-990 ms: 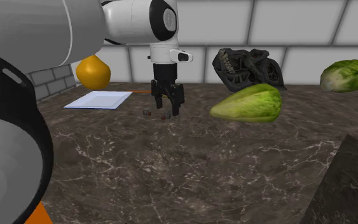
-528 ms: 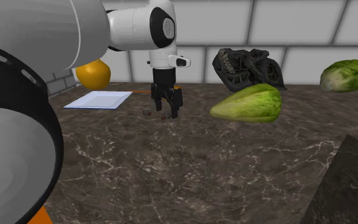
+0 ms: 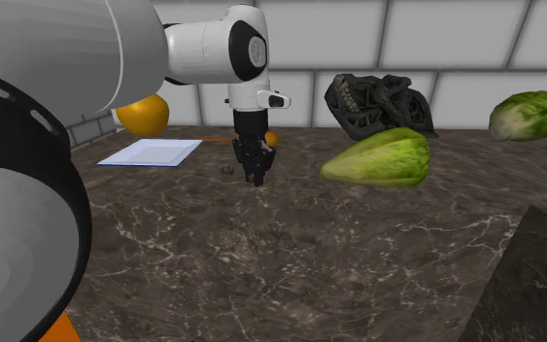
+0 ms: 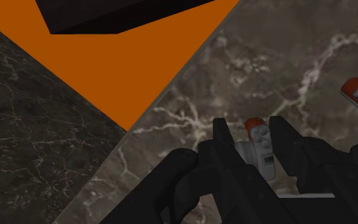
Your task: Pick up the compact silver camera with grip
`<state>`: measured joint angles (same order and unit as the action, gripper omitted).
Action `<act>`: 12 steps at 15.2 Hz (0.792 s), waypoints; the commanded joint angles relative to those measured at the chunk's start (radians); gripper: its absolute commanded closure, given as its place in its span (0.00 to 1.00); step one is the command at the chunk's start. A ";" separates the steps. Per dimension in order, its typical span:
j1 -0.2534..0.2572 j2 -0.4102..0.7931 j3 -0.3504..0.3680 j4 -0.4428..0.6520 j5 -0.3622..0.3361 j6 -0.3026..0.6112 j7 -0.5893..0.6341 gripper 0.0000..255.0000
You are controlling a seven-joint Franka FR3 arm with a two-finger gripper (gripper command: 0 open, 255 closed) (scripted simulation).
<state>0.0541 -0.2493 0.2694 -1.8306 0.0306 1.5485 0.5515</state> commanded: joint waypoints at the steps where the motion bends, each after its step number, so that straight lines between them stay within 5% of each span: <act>1: -0.001 0.002 -0.001 -0.002 -0.002 0.000 0.000 1.00; 12: -0.003 0.029 0.000 0.121 -0.008 -0.097 0.003 1.00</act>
<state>0.0513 -0.2261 0.2693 -1.7296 0.0241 1.4664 0.5541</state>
